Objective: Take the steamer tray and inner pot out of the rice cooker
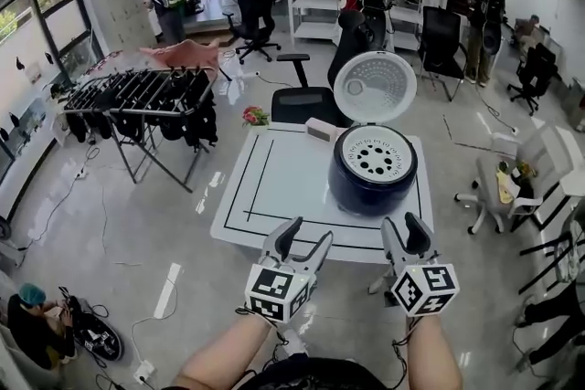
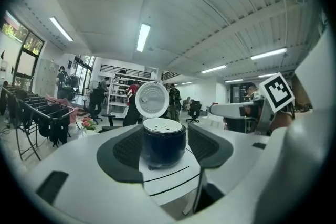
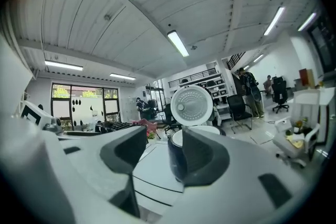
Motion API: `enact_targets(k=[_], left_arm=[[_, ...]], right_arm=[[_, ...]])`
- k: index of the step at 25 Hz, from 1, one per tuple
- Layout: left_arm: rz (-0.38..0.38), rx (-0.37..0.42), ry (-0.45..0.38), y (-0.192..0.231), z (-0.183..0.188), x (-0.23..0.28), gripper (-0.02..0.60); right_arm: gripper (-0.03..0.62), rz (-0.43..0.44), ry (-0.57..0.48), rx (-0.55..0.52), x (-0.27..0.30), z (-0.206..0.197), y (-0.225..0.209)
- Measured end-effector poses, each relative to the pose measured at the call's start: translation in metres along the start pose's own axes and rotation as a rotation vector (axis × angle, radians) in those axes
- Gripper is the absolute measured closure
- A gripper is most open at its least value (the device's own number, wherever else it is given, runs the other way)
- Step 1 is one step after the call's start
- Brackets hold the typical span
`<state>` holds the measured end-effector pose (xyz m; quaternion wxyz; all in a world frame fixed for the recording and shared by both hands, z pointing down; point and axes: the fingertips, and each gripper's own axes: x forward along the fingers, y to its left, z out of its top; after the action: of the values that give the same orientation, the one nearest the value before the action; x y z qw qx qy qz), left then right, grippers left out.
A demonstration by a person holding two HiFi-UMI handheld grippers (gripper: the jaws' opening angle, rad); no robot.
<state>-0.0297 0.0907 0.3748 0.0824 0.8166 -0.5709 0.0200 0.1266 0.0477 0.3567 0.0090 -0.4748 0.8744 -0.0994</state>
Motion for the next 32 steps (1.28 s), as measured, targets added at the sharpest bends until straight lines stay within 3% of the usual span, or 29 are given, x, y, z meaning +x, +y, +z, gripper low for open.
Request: enact_targets(k=[9, 22, 32], left_arm=[[-0.059, 0.011, 0.013, 0.054, 0.006, 0.024, 0.325], [-0.108, -0.001, 0.013, 0.060, 0.018, 0.055, 0.324], [-0.085, -0.002, 0.030, 0.069, 0.024, 0.113, 0.324]], right_arm=[[0.395, -0.104, 0.000, -0.014, 0.047, 0.002, -0.005], [0.395, -0.143, 0.026, -0.033, 0.074, 0.007, -0.018], [0.395, -0.153, 0.049, 0.007, 0.117, 0.011, -0.071]])
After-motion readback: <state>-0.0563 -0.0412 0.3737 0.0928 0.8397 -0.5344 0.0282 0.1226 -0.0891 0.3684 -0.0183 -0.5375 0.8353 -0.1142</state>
